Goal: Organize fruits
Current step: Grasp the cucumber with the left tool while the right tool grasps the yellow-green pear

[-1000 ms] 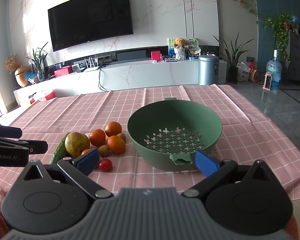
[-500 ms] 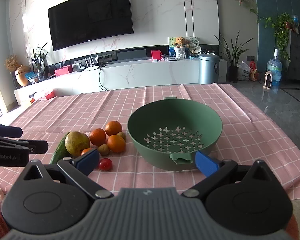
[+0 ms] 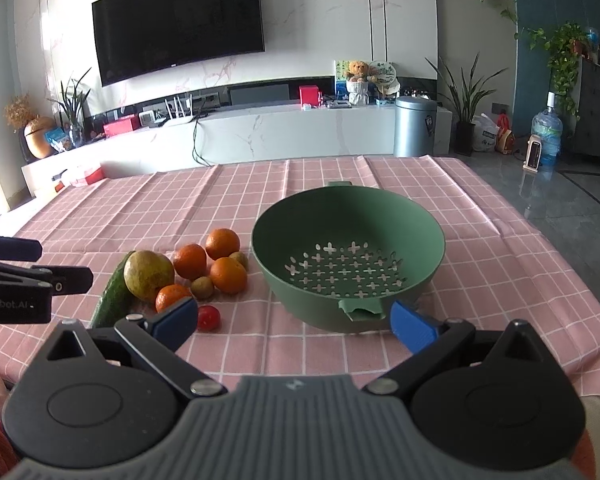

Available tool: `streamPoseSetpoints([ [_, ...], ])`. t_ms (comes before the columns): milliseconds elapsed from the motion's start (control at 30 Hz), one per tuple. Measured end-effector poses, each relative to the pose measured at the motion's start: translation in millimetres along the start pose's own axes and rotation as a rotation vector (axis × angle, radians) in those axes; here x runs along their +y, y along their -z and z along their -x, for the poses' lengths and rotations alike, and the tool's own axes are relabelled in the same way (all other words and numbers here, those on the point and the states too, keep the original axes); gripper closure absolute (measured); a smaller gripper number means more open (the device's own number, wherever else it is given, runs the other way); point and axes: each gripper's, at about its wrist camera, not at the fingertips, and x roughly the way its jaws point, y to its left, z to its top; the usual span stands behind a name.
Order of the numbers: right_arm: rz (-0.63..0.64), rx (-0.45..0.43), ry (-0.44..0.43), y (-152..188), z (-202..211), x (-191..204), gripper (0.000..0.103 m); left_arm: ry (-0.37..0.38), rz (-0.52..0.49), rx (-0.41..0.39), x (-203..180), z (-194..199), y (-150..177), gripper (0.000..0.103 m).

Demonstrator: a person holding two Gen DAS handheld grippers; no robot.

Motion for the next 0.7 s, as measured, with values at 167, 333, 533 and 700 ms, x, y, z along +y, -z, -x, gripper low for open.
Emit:
streamPoseSetpoints([
  [167, 0.016, 0.026, -0.044, -6, -11, 13, 0.005, 0.024, 0.042, 0.032, 20, -11, -4, 0.017],
  [333, 0.016, 0.043, -0.120, -16, -30, 30, 0.005, 0.048, 0.101, 0.091, 44, -31, -5, 0.023],
  [533, 0.081, 0.057, -0.185, -26, -61, 54, 0.026, 0.080, 0.127, 0.150, 62, -59, -4, 0.033],
  [700, 0.095, 0.081, -0.242, -32, -90, 67, 0.030, 0.116, 0.184, 0.221, 79, -93, -1, 0.043],
])
